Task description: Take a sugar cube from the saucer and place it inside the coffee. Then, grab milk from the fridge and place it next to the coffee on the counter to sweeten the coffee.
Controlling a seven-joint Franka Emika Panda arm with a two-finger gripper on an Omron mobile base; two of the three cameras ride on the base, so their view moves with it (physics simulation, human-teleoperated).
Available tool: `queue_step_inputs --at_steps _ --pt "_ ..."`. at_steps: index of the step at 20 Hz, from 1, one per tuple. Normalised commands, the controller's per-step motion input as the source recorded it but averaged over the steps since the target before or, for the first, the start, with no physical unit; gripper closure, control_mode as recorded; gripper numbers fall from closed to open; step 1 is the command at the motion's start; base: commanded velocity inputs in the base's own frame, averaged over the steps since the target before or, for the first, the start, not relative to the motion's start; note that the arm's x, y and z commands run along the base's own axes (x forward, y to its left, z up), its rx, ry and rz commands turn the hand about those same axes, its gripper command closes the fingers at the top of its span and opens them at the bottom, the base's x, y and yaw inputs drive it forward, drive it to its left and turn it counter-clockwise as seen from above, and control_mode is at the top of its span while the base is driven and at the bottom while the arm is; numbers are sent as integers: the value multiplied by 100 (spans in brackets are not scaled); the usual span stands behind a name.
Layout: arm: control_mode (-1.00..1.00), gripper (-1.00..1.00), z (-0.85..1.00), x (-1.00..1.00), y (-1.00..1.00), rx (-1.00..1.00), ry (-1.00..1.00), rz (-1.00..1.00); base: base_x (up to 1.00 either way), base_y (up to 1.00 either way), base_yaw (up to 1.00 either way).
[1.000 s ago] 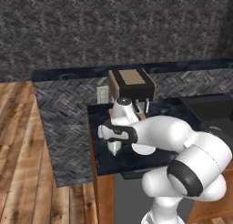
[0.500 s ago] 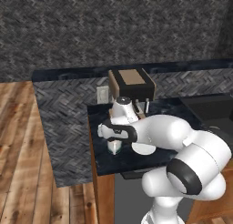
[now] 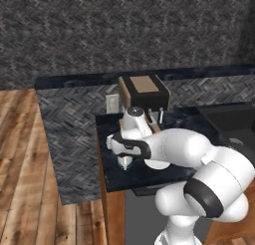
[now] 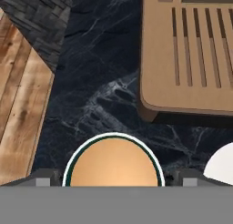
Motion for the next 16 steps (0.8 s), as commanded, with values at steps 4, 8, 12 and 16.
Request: queue_step_inputs --at_steps 4,8,12,16 --pt "-100 -100 33 -14 0 0 -11 0 0 0 0" --pt "-100 -100 26 -14 -8 0 -6 0 0 0 0" --pt "-100 -100 17 -20 -37 0 -4 0 0 0 0" --pt "-100 -100 15 -16 -42 0 -3 0 0 0 0"
